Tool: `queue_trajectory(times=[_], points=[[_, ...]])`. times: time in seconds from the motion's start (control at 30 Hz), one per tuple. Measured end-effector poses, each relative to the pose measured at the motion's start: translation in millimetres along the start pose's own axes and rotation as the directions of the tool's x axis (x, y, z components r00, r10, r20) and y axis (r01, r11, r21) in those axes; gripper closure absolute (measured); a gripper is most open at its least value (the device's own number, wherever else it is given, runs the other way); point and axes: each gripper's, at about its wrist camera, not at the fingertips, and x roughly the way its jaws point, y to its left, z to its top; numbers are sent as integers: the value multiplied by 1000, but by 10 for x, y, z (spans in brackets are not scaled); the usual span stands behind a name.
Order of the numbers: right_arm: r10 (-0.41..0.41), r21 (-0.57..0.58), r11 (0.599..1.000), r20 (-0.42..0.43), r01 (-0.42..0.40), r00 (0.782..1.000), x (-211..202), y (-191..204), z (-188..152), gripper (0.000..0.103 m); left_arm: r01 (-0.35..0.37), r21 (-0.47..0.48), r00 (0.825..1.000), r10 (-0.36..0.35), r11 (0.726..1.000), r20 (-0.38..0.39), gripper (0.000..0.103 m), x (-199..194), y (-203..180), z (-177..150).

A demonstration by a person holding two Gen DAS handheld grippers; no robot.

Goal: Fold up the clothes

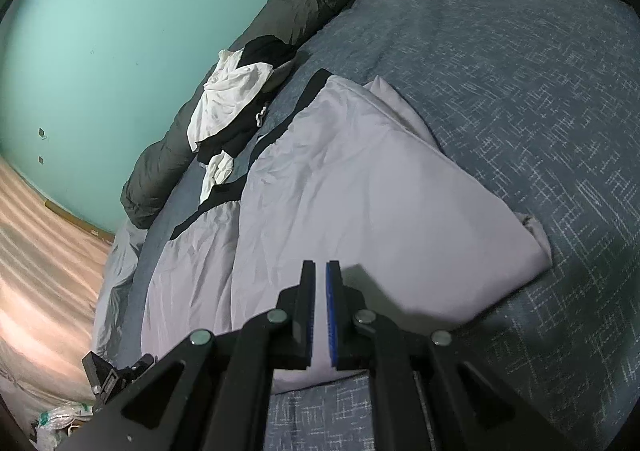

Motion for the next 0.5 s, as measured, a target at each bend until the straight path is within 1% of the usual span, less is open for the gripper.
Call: queue_trajectory(times=[0.03, 0.1, 0.2, 0.23, 0.33, 0.4, 0.5], points=[[2, 6, 1000, 0, -2, 1000, 0, -12, 1, 98, 9, 1, 1000, -9, 1000, -5, 43, 21, -9, 2], [7, 17, 1000, -1, -7, 1000, 0, -35, 3, 98, 22, 7, 1000, -22, 1000, -14, 53, 57, -27, 7], [9, 24, 1000, 0, -9, 1000, -8, -55, 11, 98, 39, 1, 999, -39, 999, -8, 56, 54, -61, 22], [12, 30, 999, -2, -12, 1000, -7, -71, 11, 98, 39, 7, 999, -39, 999, 2, 64, 32, -88, 28], [20, 48, 999, -5, -20, 1000, -10, -115, 17, 98, 33, 31, 998, -34, 999, 47, 77, -47, -208, 58], [23, 59, 998, -3, -23, 1000, -20, -146, 27, 98, 43, 45, 996, -46, 998, 77, 82, -103, -307, 83], [27, 75, 997, -1, -27, 1000, -36, -190, 43, 98, 75, 71, 992, -82, 995, 98, 82, -160, -488, 111]])
